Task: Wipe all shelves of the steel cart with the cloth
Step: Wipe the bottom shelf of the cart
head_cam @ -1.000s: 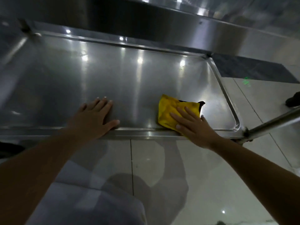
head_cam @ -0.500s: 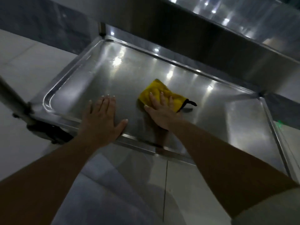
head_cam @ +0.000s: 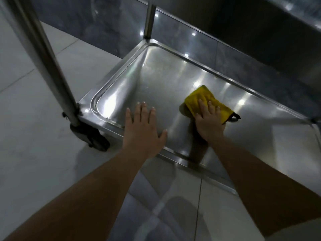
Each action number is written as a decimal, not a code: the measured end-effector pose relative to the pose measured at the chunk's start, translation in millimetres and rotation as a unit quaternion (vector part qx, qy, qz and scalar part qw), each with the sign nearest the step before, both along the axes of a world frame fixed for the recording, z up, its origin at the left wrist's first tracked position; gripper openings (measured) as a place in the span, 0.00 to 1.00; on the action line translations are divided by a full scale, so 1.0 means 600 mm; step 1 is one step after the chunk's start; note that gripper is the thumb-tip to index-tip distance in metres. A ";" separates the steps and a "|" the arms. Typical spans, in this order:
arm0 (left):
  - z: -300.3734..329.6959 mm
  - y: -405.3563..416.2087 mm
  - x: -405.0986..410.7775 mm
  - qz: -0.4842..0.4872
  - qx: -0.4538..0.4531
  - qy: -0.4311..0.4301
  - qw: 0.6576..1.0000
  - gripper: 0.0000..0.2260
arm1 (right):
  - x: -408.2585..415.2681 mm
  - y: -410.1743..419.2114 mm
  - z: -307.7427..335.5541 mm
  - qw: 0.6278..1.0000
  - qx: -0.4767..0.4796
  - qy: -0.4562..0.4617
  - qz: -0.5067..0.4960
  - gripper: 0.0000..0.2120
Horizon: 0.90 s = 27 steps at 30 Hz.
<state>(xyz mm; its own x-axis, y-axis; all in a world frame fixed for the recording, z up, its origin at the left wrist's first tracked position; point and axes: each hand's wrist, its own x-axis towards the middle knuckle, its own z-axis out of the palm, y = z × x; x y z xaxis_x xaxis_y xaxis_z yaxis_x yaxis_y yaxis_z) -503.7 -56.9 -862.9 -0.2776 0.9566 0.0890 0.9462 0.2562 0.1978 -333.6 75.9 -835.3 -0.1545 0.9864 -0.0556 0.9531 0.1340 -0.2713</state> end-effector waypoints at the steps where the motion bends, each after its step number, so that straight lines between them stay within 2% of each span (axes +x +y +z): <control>1: 0.000 0.001 0.001 -0.002 0.000 0.002 1.000 0.38 | -0.029 -0.009 0.000 0.999 -0.010 0.009 -0.044 0.26; 2: 0.000 0.002 0.000 -0.003 -0.001 0.004 1.000 0.38 | -0.056 -0.020 -0.001 0.998 -0.019 0.013 -0.066 0.26; 4: 0.000 0.002 -0.005 -0.005 -0.004 0.006 1.000 0.37 | -0.075 -0.051 -0.013 1.000 0.006 -0.015 -0.018 0.26; 6: 0.001 0.004 -0.009 -0.008 -0.008 0.007 1.000 0.37 | -0.040 -0.086 -0.010 0.991 0.061 -0.052 0.106 0.26; 8: 0.000 0.006 -0.010 -0.013 -0.014 0.010 1.000 0.36 | 0.027 -0.103 0.004 0.966 0.068 -0.055 0.243 0.24; 11: 0.000 0.009 -0.007 -0.018 -0.040 0.011 0.999 0.33 | 0.129 -0.120 0.029 0.931 0.076 -0.080 0.348 0.21; 13: 0.005 0.011 0.000 -0.020 -0.054 0.016 0.998 0.32 | 0.177 -0.143 0.032 0.928 0.084 -0.100 0.350 0.22; 15: 0.013 0.009 0.013 -0.037 -0.061 0.034 0.997 0.29 | 0.202 -0.167 0.030 0.944 0.074 -0.090 0.308 0.23; 19: 0.028 -0.036 0.062 -0.130 -0.054 0.009 0.990 0.27 | 0.211 -0.170 0.043 0.968 -0.002 -0.093 0.234 0.25; 24: 0.071 -0.169 0.123 -0.175 -0.180 -0.005 0.968 0.30 | 0.209 -0.205 0.098 0.976 -0.063 -0.077 0.193 0.31; 27: 0.139 -0.219 0.144 -0.162 -0.227 -0.050 0.959 0.31 | 0.200 -0.266 0.171 0.980 -0.098 -0.013 0.171 0.32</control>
<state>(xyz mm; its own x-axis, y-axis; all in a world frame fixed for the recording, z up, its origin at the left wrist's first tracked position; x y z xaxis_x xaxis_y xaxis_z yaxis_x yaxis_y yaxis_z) -417.1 -188.2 -779.2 0.0546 0.9280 -0.3686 0.9729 0.0336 0.2289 -213.5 -83.4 -733.0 -0.4705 0.8470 -0.2474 0.8685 0.3949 -0.2996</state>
